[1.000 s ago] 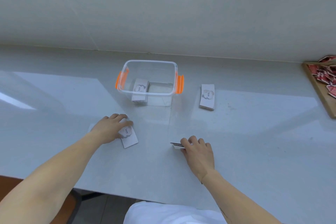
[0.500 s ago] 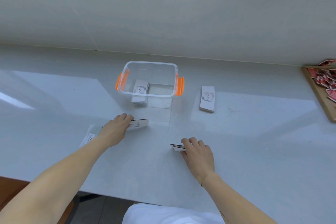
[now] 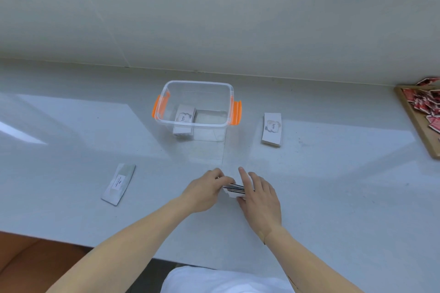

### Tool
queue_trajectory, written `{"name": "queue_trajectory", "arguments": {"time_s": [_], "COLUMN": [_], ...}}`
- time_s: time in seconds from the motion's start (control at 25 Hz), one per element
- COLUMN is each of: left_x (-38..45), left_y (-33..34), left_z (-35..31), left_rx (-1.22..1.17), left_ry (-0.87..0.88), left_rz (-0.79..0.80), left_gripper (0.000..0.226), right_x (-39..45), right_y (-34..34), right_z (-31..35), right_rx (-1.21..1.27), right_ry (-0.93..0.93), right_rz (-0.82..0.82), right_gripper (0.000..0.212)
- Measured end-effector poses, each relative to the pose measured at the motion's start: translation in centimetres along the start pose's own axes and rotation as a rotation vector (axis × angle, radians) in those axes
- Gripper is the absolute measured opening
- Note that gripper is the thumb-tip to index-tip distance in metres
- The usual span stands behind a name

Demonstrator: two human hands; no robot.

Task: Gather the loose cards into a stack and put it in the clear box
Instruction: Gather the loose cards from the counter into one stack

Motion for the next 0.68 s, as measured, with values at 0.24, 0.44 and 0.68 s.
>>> {"name": "queue_trajectory", "arguments": {"time_s": [0.24,0.44,0.68], "left_x": [0.4,1.0,0.4], "left_y": [1.5,2.0,2.0], "left_z": [-2.0,-3.3,-2.5], "left_rx": [-0.249,-0.327,-0.615], "left_ry": [-0.030,-0.076,-0.251], "left_rz": [0.100,0.121,0.049], "left_gripper": [0.065,0.066,0.061], "right_x": [0.0,-0.1,0.1], "right_y": [0.4,0.6,0.9], "right_z": [-0.1,0.1,-0.2], "right_rx": [-0.034,-0.082,-0.031], "right_ry": [0.019,0.061,0.068], "right_rz": [0.033,0.023,0.120], "right_gripper": [0.070,0.059,0.040]}}
Point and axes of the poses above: each hand's wrist, its own x-axis towards the middle knuckle, its own y-axis out of the palm, z = x × y, the point moved 3 cm from there along x, towards the middle knuckle, and after that the axes turned 1 degree about -y, right-handed, at the moved point
